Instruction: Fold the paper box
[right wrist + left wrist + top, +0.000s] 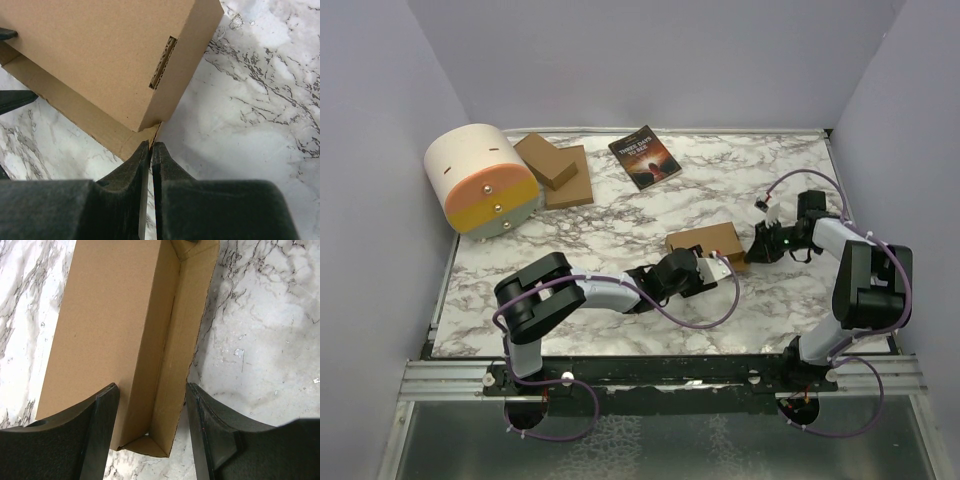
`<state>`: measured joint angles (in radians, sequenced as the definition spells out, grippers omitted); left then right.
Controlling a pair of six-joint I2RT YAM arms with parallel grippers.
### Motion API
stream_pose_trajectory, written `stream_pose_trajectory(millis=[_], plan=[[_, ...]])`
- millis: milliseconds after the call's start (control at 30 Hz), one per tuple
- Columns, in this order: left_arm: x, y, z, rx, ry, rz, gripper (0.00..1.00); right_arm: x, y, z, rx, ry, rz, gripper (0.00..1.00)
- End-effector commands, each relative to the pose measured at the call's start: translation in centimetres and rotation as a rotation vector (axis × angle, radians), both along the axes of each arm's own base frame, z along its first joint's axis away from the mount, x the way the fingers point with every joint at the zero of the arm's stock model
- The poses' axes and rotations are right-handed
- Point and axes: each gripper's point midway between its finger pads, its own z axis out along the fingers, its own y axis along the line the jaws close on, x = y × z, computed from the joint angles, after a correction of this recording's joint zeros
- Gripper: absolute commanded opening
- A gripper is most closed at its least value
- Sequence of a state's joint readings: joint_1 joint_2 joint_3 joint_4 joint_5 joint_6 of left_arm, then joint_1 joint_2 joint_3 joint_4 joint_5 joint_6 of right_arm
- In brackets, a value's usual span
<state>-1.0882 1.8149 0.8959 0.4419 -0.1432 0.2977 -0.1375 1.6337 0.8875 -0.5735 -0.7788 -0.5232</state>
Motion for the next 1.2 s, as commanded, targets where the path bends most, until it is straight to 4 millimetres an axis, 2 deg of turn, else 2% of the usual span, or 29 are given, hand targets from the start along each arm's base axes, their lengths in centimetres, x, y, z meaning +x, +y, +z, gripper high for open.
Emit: stream_pose_trajectory(millis=[0,467,800,933,1167], plan=[[-1.4,1.7,-4.2,0.113,0.110,0.024,0.57,0.0,0.0,0.8,-0.010,-0.065,0.026,0.07],[-1.5,1.3,-4.5,0.107,0.138,0.031,0.57,-0.9,-0.4,0.9,-0.067,-0.162,0.057,0.05],[-2.0,1.2,-5.0,0.117,0.152,0.006,0.57,-0.9,-0.7,0.5,-0.085,-0.154,0.050,0.05],[-2.2,1.0,-5.2,0.120,0.152,-0.016,0.58,-0.3,-0.8,0.8,-0.085,-0.166,0.037,0.05],[-2.2,0.9,-5.3,0.144,0.149,-0.033,0.58,1.9,-0.6,2.1,-0.089,-0.203,0.037,0.04]])
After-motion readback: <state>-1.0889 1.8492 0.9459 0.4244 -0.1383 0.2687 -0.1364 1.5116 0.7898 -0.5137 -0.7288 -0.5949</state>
